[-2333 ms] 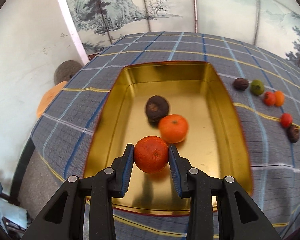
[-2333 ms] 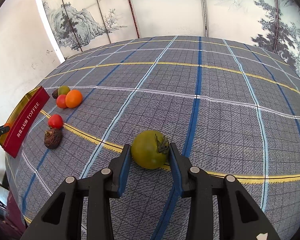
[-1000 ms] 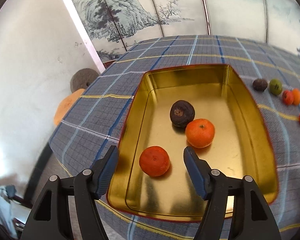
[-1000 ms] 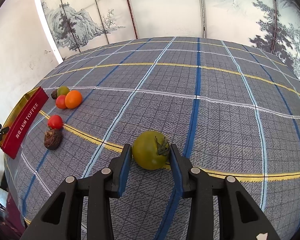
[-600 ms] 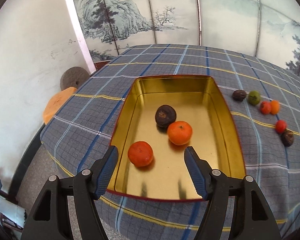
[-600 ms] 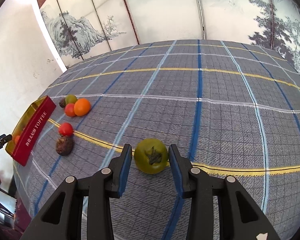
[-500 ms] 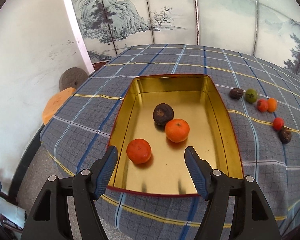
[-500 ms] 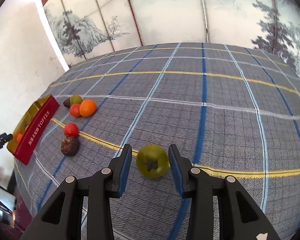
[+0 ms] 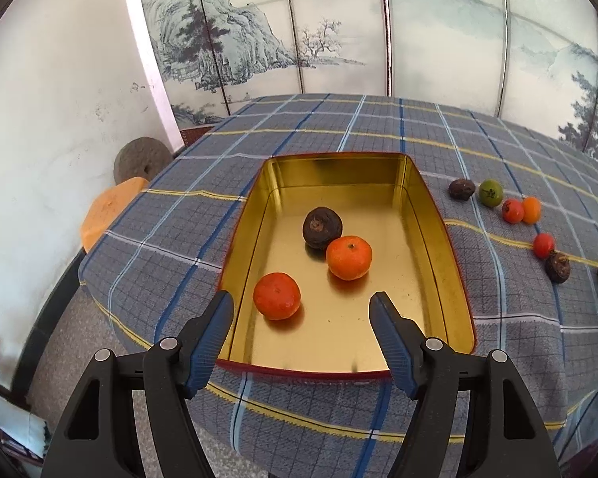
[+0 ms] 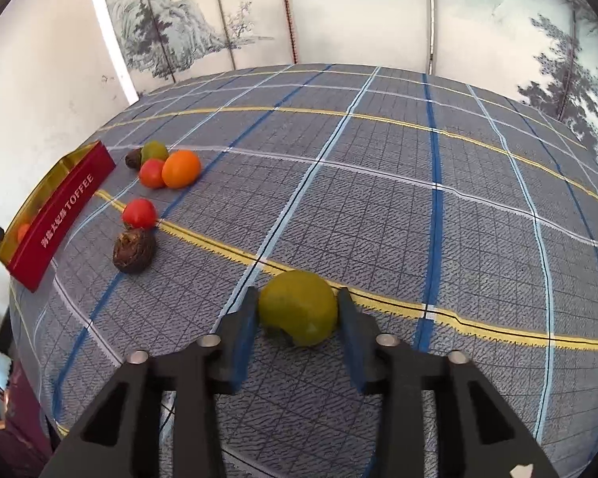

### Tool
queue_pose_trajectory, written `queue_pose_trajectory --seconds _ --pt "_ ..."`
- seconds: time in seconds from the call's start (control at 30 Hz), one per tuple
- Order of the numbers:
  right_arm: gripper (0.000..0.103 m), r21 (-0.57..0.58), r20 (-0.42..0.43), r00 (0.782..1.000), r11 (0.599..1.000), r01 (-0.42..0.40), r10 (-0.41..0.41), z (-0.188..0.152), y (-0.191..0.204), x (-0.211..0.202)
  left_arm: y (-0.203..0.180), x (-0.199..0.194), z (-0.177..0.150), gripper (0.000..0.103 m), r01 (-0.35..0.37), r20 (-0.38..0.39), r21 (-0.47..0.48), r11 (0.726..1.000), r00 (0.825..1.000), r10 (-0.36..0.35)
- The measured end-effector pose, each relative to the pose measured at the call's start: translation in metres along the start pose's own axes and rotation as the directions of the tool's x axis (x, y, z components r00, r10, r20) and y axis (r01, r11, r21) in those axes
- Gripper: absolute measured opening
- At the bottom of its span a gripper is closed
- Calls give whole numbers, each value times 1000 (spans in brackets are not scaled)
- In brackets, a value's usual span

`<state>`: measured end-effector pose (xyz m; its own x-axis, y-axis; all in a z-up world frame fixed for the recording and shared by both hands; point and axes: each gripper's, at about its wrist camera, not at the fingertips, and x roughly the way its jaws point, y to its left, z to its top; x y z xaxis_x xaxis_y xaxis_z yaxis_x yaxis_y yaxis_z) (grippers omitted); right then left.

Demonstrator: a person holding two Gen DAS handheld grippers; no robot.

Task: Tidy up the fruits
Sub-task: 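Carry the green lime with the right gripper into the tin and release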

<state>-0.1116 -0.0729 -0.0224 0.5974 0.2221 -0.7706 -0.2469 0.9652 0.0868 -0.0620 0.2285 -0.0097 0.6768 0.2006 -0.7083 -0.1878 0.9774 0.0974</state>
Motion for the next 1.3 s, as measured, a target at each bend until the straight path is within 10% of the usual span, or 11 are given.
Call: queue_pose_trajectory --seconds 0.27,0.57,1.07,1.2,1.3 --pt "33 -134 65 975 970 -203 213 52 87 -24 30 -17 -9 86 4 -1 -88 996 1000 -4" --pt "33 -233 -87 820 789 -568 565 98 240 22 46 -32 -20 98 -39 -1 -77 996 999 39" --pt "36 -338 -225 839 768 -544 495 126 349 92 47 -45 -27 101 -23 33 -42 999 999 24" --pt "79 -220 -126 804 774 -594 581 135 324 78 49 -46 -29 101 16 47 -56 998 999 -13" --pt "85 -177 -35 791 775 -607 611 125 288 54 44 -46 -30 101 59 59 -46 997 997 -56"
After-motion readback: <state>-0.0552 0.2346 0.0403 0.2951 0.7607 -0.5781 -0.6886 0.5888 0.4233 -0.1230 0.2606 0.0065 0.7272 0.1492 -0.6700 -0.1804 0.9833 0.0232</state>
